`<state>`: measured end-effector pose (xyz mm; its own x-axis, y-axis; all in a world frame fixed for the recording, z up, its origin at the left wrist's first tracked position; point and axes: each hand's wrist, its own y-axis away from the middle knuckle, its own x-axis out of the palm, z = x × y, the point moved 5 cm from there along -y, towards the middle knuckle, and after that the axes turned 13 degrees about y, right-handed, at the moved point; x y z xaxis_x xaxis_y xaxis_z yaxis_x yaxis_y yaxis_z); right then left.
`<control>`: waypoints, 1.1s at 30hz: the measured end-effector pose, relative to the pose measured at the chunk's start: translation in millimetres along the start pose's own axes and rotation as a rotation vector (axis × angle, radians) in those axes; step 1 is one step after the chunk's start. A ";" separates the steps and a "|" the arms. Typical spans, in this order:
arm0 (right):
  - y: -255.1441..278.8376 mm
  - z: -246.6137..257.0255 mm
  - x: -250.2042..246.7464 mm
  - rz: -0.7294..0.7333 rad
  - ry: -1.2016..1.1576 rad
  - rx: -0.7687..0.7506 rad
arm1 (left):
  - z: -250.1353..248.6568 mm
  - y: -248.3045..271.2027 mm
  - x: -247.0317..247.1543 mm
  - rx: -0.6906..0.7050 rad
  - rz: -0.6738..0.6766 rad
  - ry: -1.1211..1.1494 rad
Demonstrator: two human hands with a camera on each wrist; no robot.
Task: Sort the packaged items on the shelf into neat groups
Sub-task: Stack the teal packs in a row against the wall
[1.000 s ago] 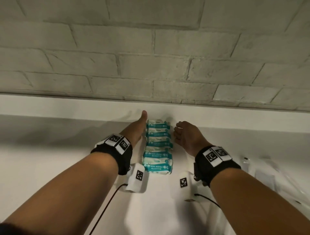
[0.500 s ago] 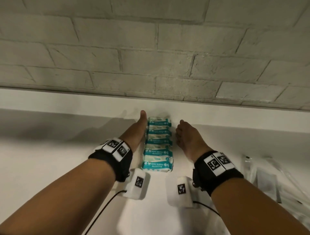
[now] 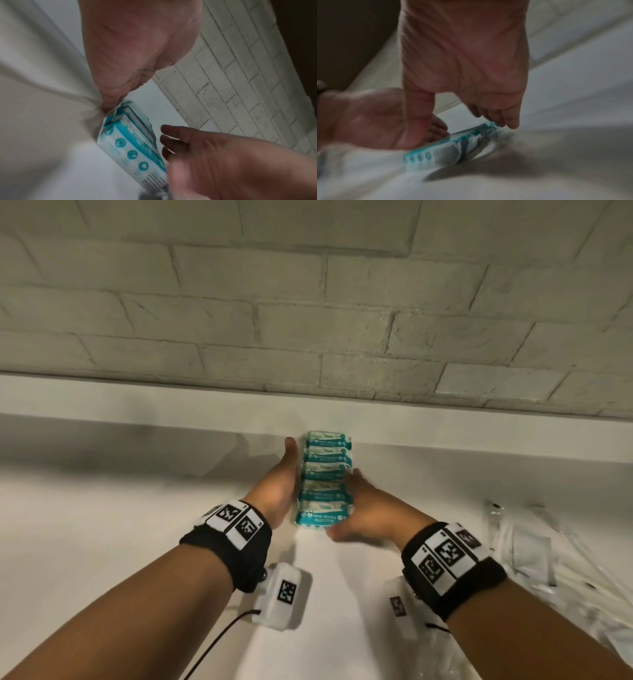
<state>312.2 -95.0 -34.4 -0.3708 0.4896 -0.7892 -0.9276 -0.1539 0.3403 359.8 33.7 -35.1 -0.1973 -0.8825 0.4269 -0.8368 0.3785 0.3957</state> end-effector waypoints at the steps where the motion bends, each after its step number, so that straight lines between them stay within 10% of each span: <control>1: 1.8 0.5 4.5 0.018 0.169 0.007 | 2.1 0.7 -1.2 -0.002 0.004 -0.001; 9: -11.3 11.2 9.7 -0.062 0.375 0.064 | 2.2 -1.7 -2.8 -0.025 0.010 -0.079; 16: -15.3 11.7 -23.0 -0.001 -0.419 0.031 | -13.7 -22.2 -10.3 0.009 -0.088 -0.108; 24: -64.0 -24.3 -40.1 -0.138 -0.722 0.233 | -25.2 -52.1 -7.5 -0.003 -0.060 -0.153; 33: -61.8 -13.3 -51.4 -0.119 -0.477 0.160 | -34.7 -38.5 2.9 -0.017 -0.045 -0.450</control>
<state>387.9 -122.0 -21.6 -0.1667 0.8382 -0.5193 -0.9297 0.0418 0.3659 409.2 26.3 -20.9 -0.3667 -0.9302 0.0143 -0.8419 0.3384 0.4203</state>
